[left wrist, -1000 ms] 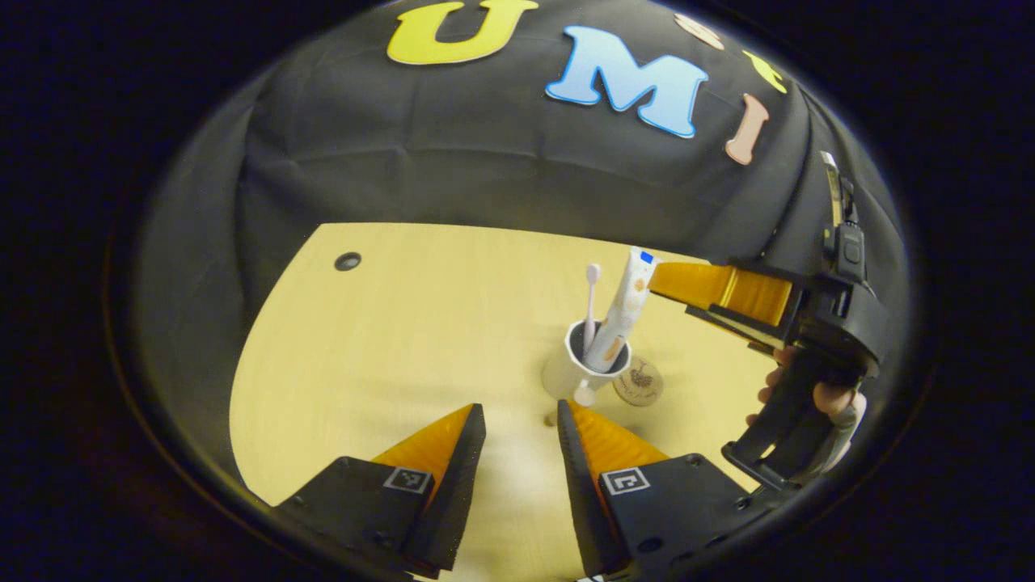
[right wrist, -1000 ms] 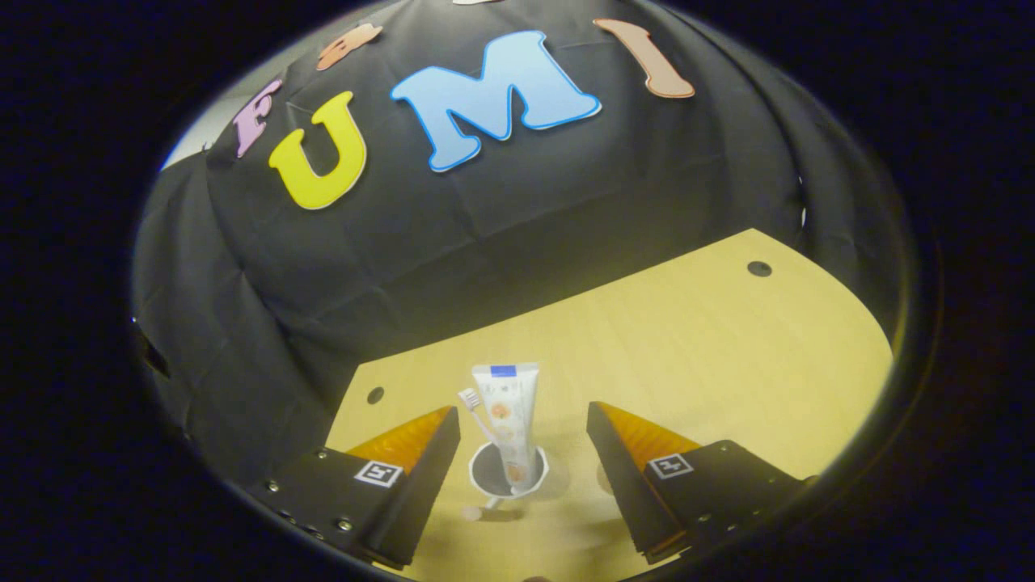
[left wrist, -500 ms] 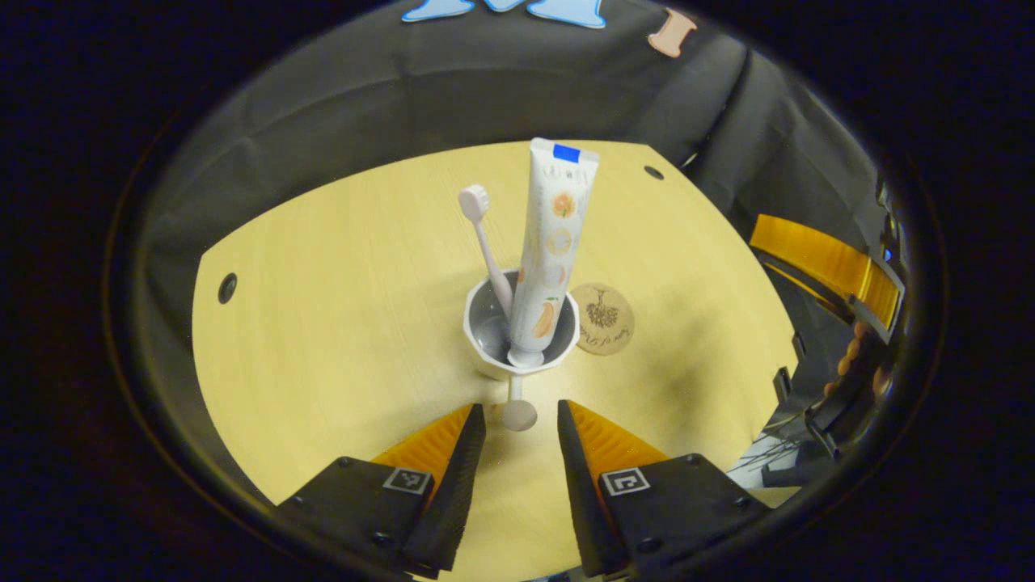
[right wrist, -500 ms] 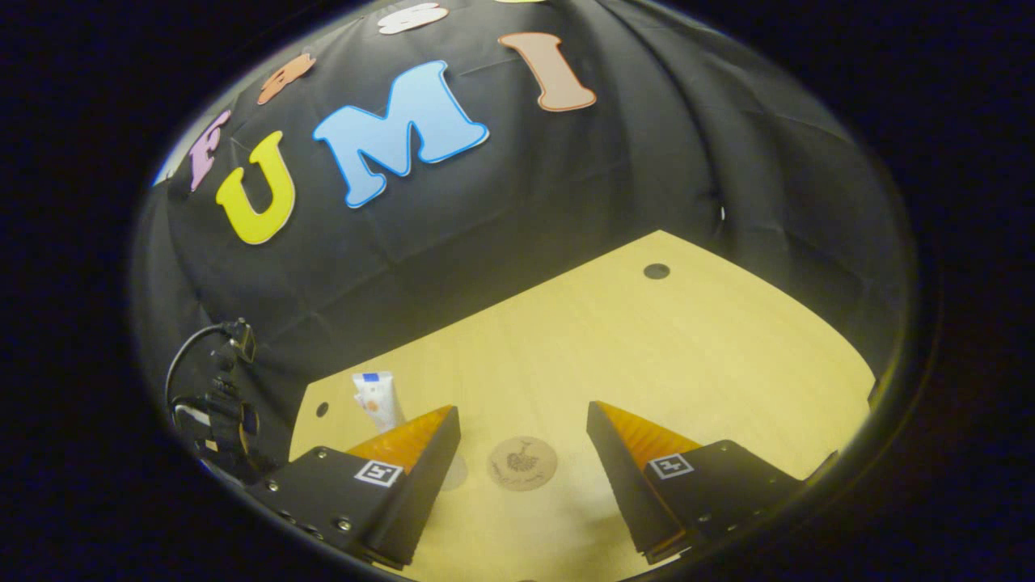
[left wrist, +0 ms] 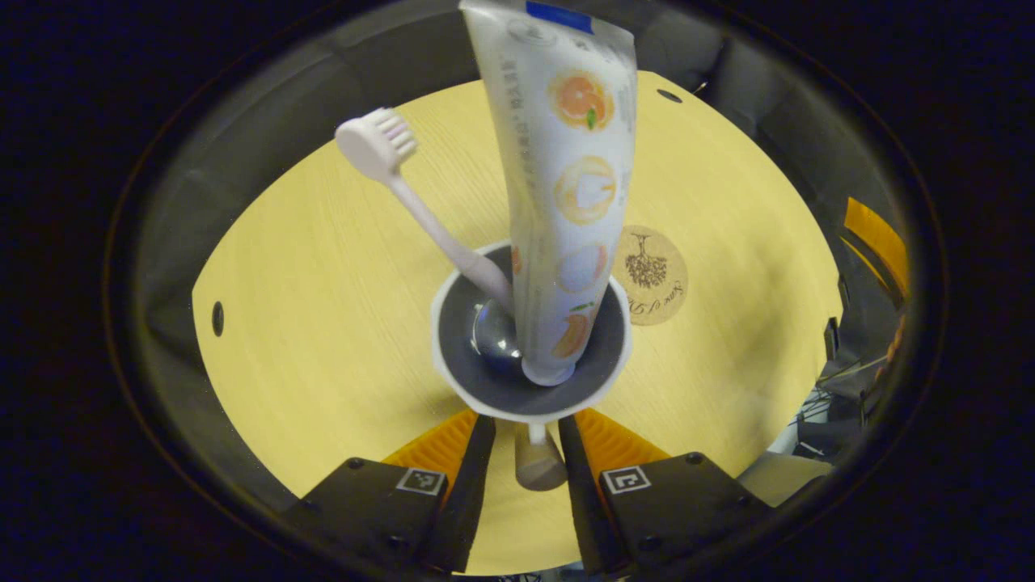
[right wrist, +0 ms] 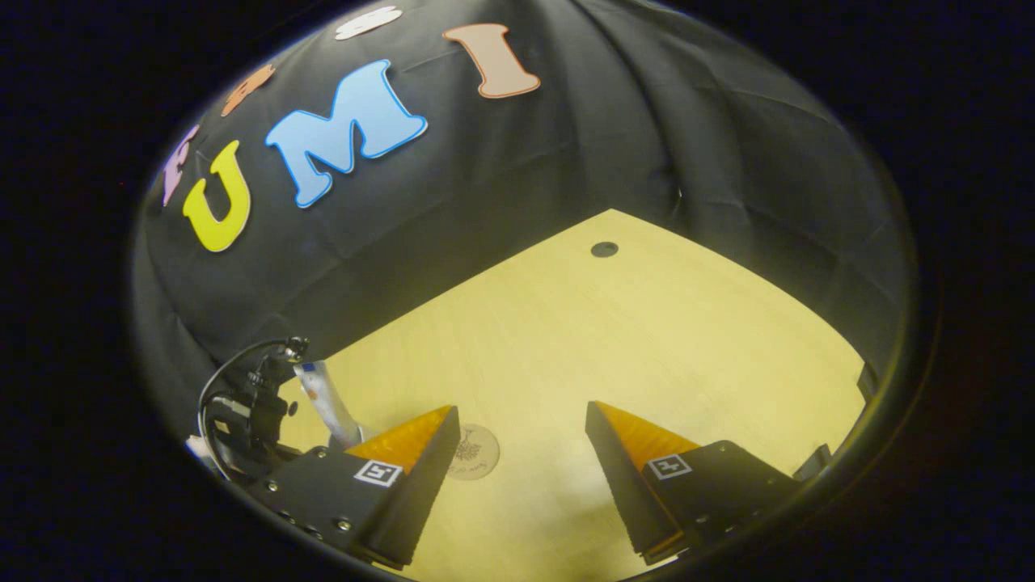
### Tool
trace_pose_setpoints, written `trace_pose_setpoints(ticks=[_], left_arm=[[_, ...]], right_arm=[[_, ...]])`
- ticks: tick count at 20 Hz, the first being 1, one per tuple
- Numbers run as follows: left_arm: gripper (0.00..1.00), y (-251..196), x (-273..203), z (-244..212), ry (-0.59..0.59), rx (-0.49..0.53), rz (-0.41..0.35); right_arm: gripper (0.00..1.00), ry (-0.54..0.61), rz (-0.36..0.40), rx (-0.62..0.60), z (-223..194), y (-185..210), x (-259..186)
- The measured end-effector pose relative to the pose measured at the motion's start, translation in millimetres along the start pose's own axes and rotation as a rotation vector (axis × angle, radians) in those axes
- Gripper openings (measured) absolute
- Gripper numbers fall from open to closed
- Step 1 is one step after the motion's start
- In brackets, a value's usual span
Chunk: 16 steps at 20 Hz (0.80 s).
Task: Put the toothbrush and toothpaste on the desktop into the cup, then pick up the cup and place it on the coaster on the desktop.
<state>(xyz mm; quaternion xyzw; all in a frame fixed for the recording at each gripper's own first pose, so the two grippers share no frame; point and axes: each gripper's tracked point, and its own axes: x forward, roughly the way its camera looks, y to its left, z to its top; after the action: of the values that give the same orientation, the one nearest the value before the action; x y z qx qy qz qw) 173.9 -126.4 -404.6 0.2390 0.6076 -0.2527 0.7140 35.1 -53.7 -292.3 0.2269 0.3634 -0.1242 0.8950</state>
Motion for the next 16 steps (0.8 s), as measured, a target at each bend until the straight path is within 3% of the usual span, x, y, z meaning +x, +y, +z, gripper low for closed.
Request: trace_pose_setpoints(ticks=[1, 2, 3, 5, 6, 9, 11, 16], left_arm=[[0.43, -2, 5, 4, 0.012, 0.006, 0.002], [0.57, -4, 9, 3, 0.024, 0.010, -0.004], [0.31, -6, 11, 5, 0.032, 0.008, -0.005], [0.31, -6, 12, 4, 0.037, 0.019, 0.002], [0.39, -7, 16, 3, 0.024, 0.007, 0.006], [0.29, -7, 12, 8, -0.024, -0.038, 0.013], [0.29, -12, 12, 8, -0.035, -0.055, -0.001], [0.29, -41, -9, 29, -0.074, 0.034, 0.012]], right_arm=[[0.94, 0.006, -0.002, -0.003, -2, 0, 2], [0.94, 0.014, -0.006, -0.006, -4, -2, 4], [0.94, 0.023, -0.012, -0.006, -4, -4, 5], [0.93, 0.030, -0.020, -0.007, -5, -5, 8], [0.93, 0.033, -0.023, -0.006, -4, -8, 12], [0.94, 0.034, -0.032, -0.001, -3, -15, 18], [0.94, 0.037, -0.032, -0.003, -4, -16, 19], [0.94, 0.026, -0.029, 0.009, -3, -24, 14]])
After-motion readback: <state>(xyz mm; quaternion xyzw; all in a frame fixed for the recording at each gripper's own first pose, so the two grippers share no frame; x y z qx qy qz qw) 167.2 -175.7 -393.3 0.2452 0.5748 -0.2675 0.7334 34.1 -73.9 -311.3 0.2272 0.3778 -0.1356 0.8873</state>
